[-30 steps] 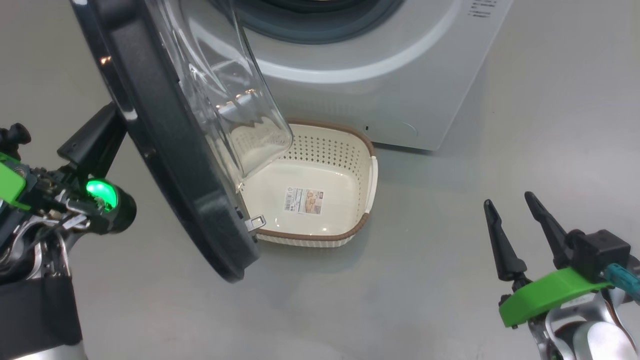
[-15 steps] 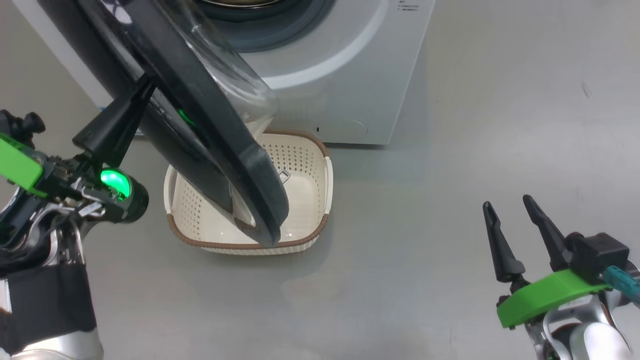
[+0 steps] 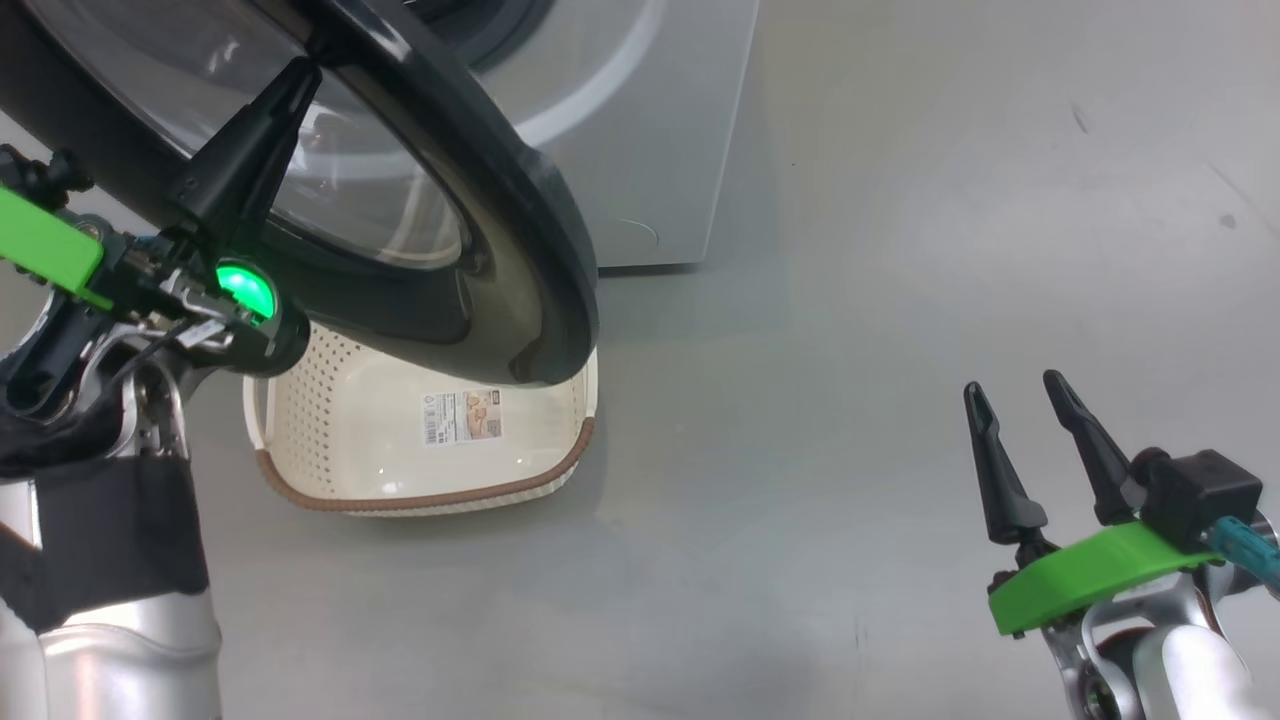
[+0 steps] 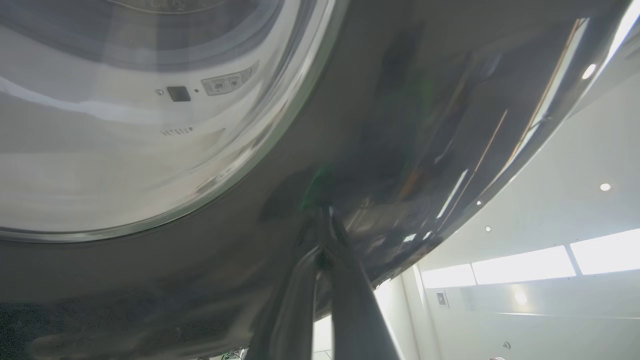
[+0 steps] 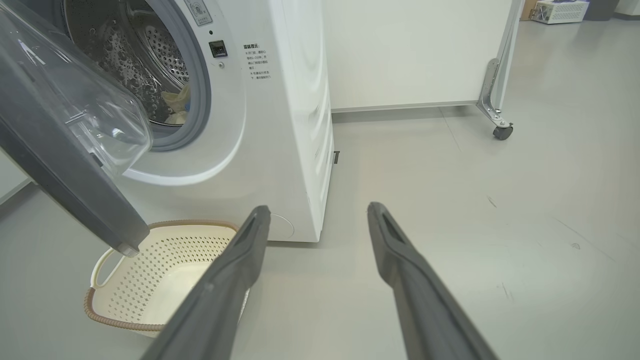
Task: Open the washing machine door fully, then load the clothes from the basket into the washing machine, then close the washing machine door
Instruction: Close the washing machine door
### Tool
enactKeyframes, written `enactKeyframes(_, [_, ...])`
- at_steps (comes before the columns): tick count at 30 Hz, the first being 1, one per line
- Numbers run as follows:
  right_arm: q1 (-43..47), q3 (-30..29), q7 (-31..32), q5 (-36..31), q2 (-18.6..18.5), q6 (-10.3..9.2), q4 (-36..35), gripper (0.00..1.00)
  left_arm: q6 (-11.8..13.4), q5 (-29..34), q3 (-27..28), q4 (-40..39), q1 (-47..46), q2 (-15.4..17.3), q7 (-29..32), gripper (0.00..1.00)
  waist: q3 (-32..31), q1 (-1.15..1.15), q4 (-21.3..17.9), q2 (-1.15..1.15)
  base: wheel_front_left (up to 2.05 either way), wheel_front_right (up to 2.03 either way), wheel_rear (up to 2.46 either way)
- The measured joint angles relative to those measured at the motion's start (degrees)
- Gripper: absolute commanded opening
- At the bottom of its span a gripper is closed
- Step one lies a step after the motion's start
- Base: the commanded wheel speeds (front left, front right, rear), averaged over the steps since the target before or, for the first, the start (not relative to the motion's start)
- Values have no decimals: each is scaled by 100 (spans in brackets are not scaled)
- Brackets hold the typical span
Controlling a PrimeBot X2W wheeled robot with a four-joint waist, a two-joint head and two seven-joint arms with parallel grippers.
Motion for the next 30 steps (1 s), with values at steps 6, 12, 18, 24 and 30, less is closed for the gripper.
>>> enactKeyframes(6, [-27,15,-55,5,1,0,79,100,-1,100,-67,175,-234,-11,-188,0,56,0,-224,0,0,0,0])
enactKeyframes(12, [-41,45,-105,42,1,0,118,100,-1,220,-74,304,-344,-23,-337,0,79,-1,-375,0,0,0,0])
enactKeyframes(18, [-112,54,-158,59,1,0,158,100,-1,248,-68,360,-366,-27,-401,0,119,-1,-431,0,0,0,0])
enactKeyframes(24, [-149,-1,-220,105,1,0,249,100,-1,169,-143,202,-325,-31,-400,0,121,-1,-353,0,0,0,0])
enactKeyframes(30, [-157,-63,-277,105,2,0,307,100,-1,15,-272,-18,37,-41,-433,0,57,0,-189,0,0,0,0])
